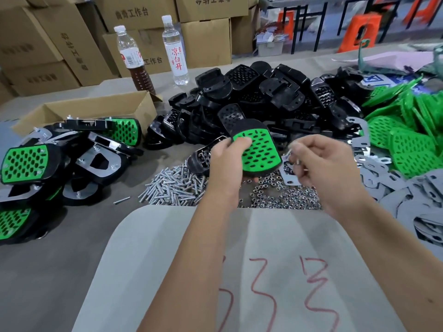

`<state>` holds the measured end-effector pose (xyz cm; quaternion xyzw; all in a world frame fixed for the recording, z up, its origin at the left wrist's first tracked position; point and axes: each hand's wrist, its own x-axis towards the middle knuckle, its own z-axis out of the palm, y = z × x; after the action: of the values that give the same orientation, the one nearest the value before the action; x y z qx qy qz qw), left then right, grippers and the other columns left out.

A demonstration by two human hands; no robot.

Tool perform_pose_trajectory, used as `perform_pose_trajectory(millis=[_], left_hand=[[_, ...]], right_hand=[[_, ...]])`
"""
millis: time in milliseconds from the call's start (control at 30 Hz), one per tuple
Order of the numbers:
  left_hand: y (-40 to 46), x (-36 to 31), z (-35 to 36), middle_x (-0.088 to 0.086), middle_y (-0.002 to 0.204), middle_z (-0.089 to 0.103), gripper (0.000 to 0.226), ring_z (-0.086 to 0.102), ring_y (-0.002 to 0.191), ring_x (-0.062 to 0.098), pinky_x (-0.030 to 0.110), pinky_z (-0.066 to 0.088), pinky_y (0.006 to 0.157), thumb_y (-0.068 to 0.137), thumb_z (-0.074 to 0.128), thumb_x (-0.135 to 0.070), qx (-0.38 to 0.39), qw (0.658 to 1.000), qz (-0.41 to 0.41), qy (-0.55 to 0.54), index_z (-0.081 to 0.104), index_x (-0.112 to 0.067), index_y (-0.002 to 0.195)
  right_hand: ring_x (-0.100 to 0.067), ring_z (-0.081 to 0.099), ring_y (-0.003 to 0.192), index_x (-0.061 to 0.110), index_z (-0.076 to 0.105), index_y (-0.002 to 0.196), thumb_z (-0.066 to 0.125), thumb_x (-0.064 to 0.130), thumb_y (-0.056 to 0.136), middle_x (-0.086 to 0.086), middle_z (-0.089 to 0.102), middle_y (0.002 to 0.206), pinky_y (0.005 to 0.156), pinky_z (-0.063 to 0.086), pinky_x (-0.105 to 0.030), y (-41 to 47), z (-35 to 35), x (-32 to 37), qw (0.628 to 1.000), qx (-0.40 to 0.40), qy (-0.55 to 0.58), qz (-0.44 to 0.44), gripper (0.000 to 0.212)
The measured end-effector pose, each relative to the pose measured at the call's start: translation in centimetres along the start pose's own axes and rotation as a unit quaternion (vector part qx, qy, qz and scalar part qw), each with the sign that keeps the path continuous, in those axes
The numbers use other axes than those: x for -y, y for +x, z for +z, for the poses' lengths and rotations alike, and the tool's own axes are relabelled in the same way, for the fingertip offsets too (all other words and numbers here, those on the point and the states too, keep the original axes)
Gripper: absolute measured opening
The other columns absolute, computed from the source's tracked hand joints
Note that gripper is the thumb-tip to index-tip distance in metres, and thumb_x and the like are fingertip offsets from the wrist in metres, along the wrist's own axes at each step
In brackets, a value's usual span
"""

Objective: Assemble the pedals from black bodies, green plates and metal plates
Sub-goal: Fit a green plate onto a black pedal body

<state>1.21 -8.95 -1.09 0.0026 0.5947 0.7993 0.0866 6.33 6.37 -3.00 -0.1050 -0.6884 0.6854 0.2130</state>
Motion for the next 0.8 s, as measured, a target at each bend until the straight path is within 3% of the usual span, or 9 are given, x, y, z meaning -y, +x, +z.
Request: perform_pose_trajectory(millis=[67,200,367,700,800], left_hand=[[-0.3,0.4,0.4,-0.005,0.071,0.073,0.014,0.07,0.059,0.013,0.02,0.041,0.04,0.097,0.062,-0.017,0.024,0.998,-0.001,0.055,0.069,-0.018,0.084],[-0.9,0.9,0.6,-0.006,0.067,0.073,0.016,0.069,0.054,0.009,0.017,0.039,0.038,0.096,0.062,-0.018,0.069,0.991,-0.002,0.111,0.07,-0.018,0.082],[-0.7,1.5,1.1,-0.003,0.069,0.07,0.019,0.066,0.056,0.012,0.021,0.037,0.039,0.076,0.062,-0.036,0.093,0.98,-0.002,0.173,0.069,-0.019,0.081],[-0.2,1.9,0.9,-0.003,0.067,0.069,0.014,0.064,0.057,0.013,0.021,0.035,0.04,0.075,0.064,-0.038,0.101,0.978,-0.001,0.181,0.073,-0.031,0.068],[0.0,2.2,0.8,-0.002,0.065,0.068,0.015,0.063,0.054,0.013,0.021,0.033,0.038,0.074,0.064,-0.037,0.083,0.982,-0.001,0.171,0.072,-0.028,0.066]], right_hand=[[-0.012,0.05,0.051,0.025,0.077,0.078,0.068,0.017,0.099,-0.003,0.065,0.068,0.044,0.037,-0.02,0.0,-1.0,-0.1,0.998,-0.044,0.027,-0.024,0.023],[-0.012,0.053,0.052,0.025,0.078,0.084,0.072,0.019,0.096,0.001,0.07,0.073,0.045,0.041,-0.021,-0.2,-0.8,0.0,0.995,-0.047,0.003,-0.087,0.015],[-0.009,0.057,0.055,0.022,0.077,0.086,0.071,0.013,0.097,0.001,0.07,0.073,0.05,0.044,-0.017,-0.1,-0.8,-0.3,0.989,-0.056,-0.046,-0.127,0.015],[-0.008,0.063,0.062,0.021,0.074,0.087,0.073,0.014,0.096,0.015,0.068,0.072,0.062,0.049,-0.019,-0.2,-0.5,-0.6,0.965,-0.06,-0.149,-0.209,0.012],[-0.011,0.064,0.069,0.015,0.074,0.085,0.073,0.011,0.095,0.011,0.069,0.076,0.063,0.05,-0.026,-0.1,-0.6,-0.6,0.943,-0.062,-0.206,-0.254,0.011]])
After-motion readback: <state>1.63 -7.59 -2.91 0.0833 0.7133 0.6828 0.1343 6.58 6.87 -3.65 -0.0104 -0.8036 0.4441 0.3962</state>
